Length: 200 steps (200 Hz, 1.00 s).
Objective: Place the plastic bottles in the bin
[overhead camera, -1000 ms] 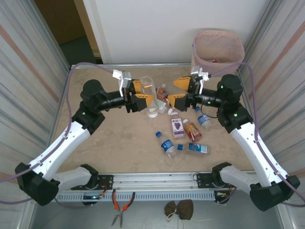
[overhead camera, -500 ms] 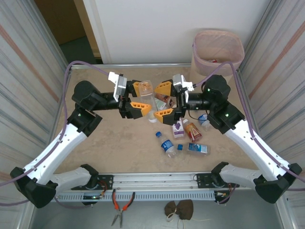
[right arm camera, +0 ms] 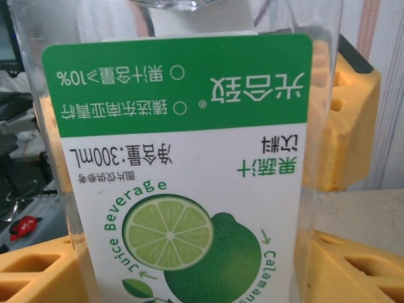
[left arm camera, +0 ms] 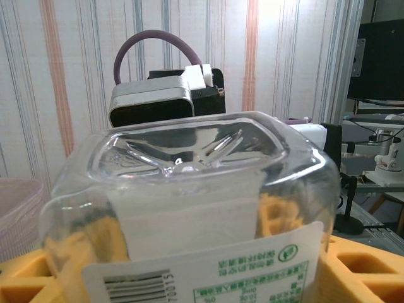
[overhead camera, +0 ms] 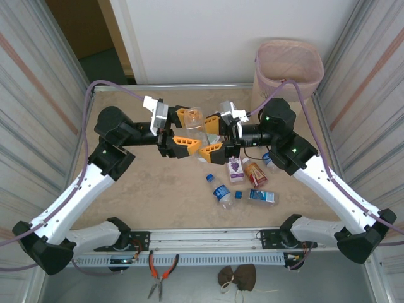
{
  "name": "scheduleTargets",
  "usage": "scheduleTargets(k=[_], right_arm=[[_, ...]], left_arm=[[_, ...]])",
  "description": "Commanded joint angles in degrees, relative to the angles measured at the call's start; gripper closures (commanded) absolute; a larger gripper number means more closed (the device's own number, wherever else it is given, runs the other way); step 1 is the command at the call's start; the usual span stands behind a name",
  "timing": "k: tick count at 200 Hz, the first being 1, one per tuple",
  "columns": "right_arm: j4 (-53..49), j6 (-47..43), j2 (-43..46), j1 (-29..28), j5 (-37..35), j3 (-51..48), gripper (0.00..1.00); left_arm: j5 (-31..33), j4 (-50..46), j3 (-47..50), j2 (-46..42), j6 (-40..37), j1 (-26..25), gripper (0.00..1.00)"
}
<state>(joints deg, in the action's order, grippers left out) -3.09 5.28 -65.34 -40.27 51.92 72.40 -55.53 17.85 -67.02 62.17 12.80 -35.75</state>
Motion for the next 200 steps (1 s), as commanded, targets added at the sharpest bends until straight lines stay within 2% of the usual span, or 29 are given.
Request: scheduleTargets(k=[1,19,56,87,108,143,200], right_arm=[[-0.4,-0.9,0.6,-0.3,0.2,1.7,0.31],[-0.8,-1.3,1.1,-0.3,-0.9,1.7,0.32],[-2.7,-2.7,2.1,0.1,-4.1,2.0,0.33],[-5.0,-2.6,2.8,2.9,-6.0,2.9,0.34],[-6.8,-1.9,2.9,6.8,-6.9,3.9,0.37],[-9.7,-0.7,2.6,16.5,-9.7,6.3,0.40],[-15.1,4.6,-6.0,32.8,-25.8,15.0,0.44]], left_arm=[[0.7,0.6,-1.6,-1.1,-1.0,-0.4,0.47],[1.8,0.5,-1.2,-1.7,-1.0,-0.4,0.43],[5.4,-1.2,0.1,-3.6,-2.3,-0.4,0.26],[8.9,-4.1,1.4,-6.0,-4.2,-0.5,0.20],[11.4,-5.3,2.5,-7.5,-5.2,-0.3,0.18],[13.5,-6.7,3.4,-8.7,-5.9,-0.1,0.17],[16.6,-8.4,5.2,-9.0,-5.7,0.3,0.17]])
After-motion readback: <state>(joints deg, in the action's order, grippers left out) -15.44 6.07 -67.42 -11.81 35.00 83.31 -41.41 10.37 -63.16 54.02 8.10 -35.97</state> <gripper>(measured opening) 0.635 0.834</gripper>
